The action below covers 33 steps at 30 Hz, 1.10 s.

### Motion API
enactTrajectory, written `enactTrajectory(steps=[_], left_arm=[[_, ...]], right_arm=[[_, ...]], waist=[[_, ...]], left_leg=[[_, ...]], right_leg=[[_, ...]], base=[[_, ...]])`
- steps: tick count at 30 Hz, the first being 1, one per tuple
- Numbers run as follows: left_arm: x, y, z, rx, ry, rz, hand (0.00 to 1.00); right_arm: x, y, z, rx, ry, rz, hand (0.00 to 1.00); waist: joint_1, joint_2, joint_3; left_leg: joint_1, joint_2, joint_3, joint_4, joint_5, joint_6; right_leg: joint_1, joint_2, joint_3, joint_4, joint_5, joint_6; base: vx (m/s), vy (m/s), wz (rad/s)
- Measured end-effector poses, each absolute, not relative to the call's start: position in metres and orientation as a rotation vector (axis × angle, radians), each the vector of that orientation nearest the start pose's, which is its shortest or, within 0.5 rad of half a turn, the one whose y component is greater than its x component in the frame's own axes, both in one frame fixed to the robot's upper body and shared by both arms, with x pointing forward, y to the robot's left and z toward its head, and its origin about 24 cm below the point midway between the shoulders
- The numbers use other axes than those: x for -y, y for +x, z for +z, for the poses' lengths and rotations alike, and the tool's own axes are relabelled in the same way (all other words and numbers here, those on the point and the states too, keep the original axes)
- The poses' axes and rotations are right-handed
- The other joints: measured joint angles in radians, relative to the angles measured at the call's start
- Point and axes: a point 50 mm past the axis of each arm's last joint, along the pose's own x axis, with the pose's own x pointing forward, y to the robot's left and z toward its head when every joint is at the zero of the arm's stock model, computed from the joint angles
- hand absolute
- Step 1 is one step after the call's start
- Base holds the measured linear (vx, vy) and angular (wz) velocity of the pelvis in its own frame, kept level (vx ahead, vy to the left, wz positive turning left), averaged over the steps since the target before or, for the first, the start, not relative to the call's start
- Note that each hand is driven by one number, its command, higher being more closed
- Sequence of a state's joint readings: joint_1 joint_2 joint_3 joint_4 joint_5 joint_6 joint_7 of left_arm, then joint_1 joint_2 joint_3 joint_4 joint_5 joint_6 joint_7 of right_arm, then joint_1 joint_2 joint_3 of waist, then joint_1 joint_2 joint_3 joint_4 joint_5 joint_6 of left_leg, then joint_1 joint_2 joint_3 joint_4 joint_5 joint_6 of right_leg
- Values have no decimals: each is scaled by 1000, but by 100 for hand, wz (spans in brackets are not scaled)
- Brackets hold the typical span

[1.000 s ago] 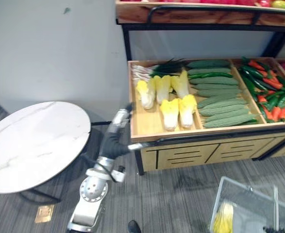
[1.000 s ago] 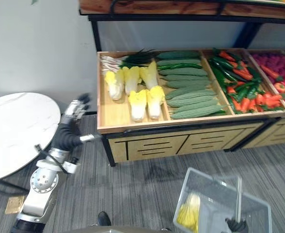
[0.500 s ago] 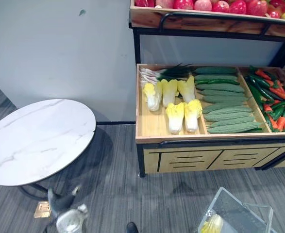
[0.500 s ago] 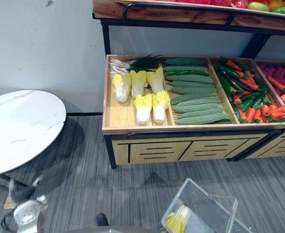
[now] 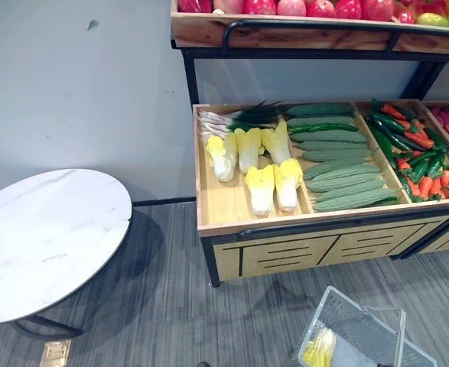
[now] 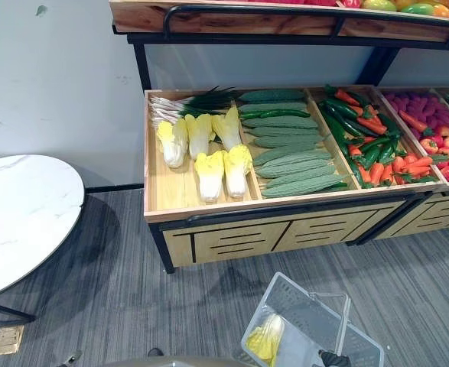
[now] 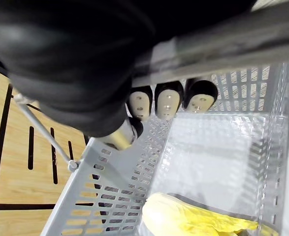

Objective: Pick vegetable in the basket

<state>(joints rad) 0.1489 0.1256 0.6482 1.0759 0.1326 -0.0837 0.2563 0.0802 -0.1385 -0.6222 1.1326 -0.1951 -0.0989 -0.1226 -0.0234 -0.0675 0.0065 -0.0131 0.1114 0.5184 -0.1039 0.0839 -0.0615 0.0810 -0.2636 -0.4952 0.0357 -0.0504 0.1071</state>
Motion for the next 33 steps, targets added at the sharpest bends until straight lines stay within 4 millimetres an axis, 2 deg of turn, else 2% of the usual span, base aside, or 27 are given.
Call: enactTrajectory(steps=[4,10,12,15,16,17,19,20,21,22,23,25,27,29,30,31,32,33], left_arm=[[-275,41,-150,-1120,118,733,0],[-266,43,-153,-1133,149,640,0],[-261,45,-154,-1139,168,597,0],[-255,58,-154,-1117,212,496,0],[-254,62,-154,-1113,239,463,0],[-251,63,-154,-1114,265,428,0],[-250,68,-154,-1104,274,410,0],[-250,76,-152,-1084,282,404,0],[-250,75,-152,-1085,297,396,0],[-250,78,-151,-1070,296,399,0],[-255,85,-148,-1035,307,405,0],[-264,91,-142,-1002,332,414,0],[-270,88,-141,-1007,346,422,0],[-269,89,-141,-1008,340,419,0],[-269,89,-141,-1009,337,420,0],[-273,87,-141,-1014,329,440,0],[-271,84,-143,-1028,311,445,0],[-270,83,-143,-1033,308,443,0]], right_arm=[[272,63,-151,-1091,-37,-642,100],[271,69,-151,-1083,-35,-630,100],[272,71,-150,-1070,-33,-635,100],[277,75,-146,-1024,-8,-675,100],[278,79,-145,-1006,-11,-674,100],[279,84,-142,-982,-19,-669,100],[279,92,-138,-946,-38,-652,100],[278,100,-135,-914,-47,-637,100],[277,109,-133,-898,-67,-604,100],[275,118,-132,-884,-73,-582,100],[271,126,-130,-867,-84,-554,100],[265,136,-130,-856,-89,-518,100],[257,142,-132,-864,-99,-465,100],[253,141,-135,-887,-97,-436,100],[252,141,-135,-891,-99,-429,100],[250,142,-136,-898,-102,-418,100],[251,144,-136,-896,-102,-416,100],[251,144,-135,-896,-102,-417,100]], waist=[[-1,1,1],[1,8,11],[-2,10,25],[-6,26,52],[-5,30,60],[-3,42,68],[-7,56,85],[-7,60,113],[-2,103,112],[0,103,133],[-21,89,157],[-25,75,171],[-19,63,166],[-1,53,163],[-2,45,158],[0,37,151],[0,34,150],[0,34,150]], left_leg=[[2,-1,-1,0,-1,0],[36,-1,22,0,-27,-13],[49,3,36,7,-41,-6],[43,25,63,58,-75,-8],[32,39,82,86,-92,-10],[18,60,118,119,-113,-7],[0,84,173,167,-135,17],[-1,92,220,195,-152,40],[-1,123,282,178,-165,61],[8,127,328,172,-170,67],[23,118,378,175,-181,81],[34,114,458,178,-188,92],[52,117,546,179,-188,93],[87,118,684,180,-190,94],[89,119,718,183,-192,95],[95,109,782,168,-198,94],[100,91,855,142,-194,90],[100,86,863,135,-194,90]], right_leg=[[1,0,6,-1,0,0],[17,-3,35,6,-3,-5],[-1,-11,58,50,-3,-5],[-95,-33,128,211,12,-10],[-128,-29,161,235,30,-26],[-166,-13,204,238,79,-27],[-204,0,216,213,160,-38],[-217,7,193,164,234,-69],[-191,39,144,26,350,-91],[-198,29,85,86,309,-105],[-207,-26,-22,285,169,-106],[-187,-72,-102,458,67,-97],[-143,-79,-120,511,59,-89],[-80,-83,-133,503,66,-79],[-74,-82,-142,500,68,-75],[-72,-68,-167,454,62,-47],[-80,-49,-198,351,8,-15],[-81,-46,-206,332,-1,-10]], base=[[52,-29,0],[40,-25,-10],[34,-3,-27],[24,-3,-29],[26,9,-72],[30,39,-95],[17,73,-103],[-49,102,-147],[-82,81,-158],[-112,88,-143],[-71,80,-96],[-21,105,-125],[14,22,-146],[-29,-87,-161],[-76,-167,-172],[-113,-218,-206],[-97,-183,-194],[-189,-284,-203]])
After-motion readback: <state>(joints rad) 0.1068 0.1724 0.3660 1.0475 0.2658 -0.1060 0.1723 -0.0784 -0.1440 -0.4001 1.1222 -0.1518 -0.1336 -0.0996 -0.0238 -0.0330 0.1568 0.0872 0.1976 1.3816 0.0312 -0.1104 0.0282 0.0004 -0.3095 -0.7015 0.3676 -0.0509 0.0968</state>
